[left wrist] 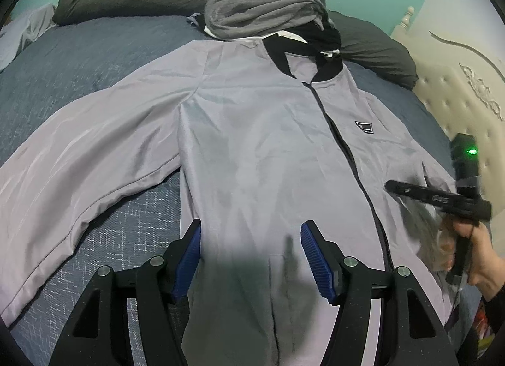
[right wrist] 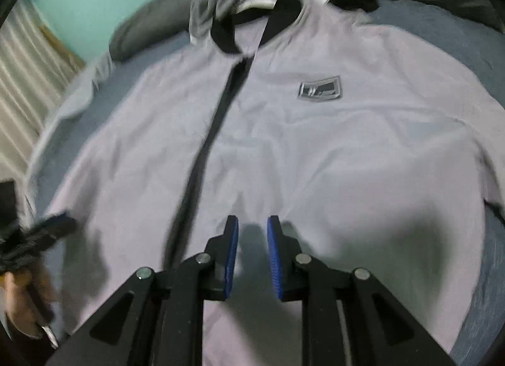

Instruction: Fold clothes

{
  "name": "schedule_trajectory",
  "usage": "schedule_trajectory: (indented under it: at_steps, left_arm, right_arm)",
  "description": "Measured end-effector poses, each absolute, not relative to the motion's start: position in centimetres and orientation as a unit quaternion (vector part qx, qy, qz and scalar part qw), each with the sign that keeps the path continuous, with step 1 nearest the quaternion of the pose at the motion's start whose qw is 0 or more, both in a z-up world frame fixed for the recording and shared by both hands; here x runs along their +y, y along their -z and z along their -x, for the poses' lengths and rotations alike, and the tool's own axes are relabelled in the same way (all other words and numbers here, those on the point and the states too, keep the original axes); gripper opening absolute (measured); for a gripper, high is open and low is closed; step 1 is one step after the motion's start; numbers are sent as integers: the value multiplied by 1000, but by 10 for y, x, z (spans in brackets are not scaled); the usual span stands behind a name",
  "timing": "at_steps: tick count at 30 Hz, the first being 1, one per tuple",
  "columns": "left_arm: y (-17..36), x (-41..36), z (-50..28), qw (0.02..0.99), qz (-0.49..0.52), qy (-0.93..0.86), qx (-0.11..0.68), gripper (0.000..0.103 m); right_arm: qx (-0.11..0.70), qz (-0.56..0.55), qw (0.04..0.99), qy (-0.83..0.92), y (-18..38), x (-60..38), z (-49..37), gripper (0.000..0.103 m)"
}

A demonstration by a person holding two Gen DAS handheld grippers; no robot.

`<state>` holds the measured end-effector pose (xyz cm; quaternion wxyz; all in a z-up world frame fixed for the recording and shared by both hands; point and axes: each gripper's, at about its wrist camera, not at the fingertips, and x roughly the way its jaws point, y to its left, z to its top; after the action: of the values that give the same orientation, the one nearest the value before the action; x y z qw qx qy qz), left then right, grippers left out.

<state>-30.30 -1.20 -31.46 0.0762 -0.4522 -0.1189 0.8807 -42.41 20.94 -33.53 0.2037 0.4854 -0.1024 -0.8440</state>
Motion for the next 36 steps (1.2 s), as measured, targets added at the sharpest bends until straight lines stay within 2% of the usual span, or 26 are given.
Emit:
schedule_trajectory:
  at_steps: [8,17,19,21,26,31,35,36]
  left_arm:
    - [305,12,291,85,453,-881,-108,68]
    - [303,67,267,125,464,-870,-111,69]
    - [300,80,263,131,461,-871,-109,69]
    - [299,94,258,137,460,-871,-105,69]
    - [309,121,253,149,471,-865,-84,69]
    - [329,133,255,151,490,-856,-74,69]
    - [344,136,256,148,503,-849,-67,69]
    - [347,136,256,147,506,-848,-66,69]
  right_arm:
    - [-187,-453,138,861,310,298,378,20]
    - [-271,-436,59,856,320,407,332,22]
    - [-293,-431,42,852,323,425,330,25]
    - [-324,-424,32,845,326,442,333,36]
    - [-385,-415,4,824,340,468,343,45]
    - [-449,-398,-9,800,361,482,353,45]
    - [-463,-366,-20,807,366,488,360,45]
    - [-466,-361,-23,807,367,489,361,41]
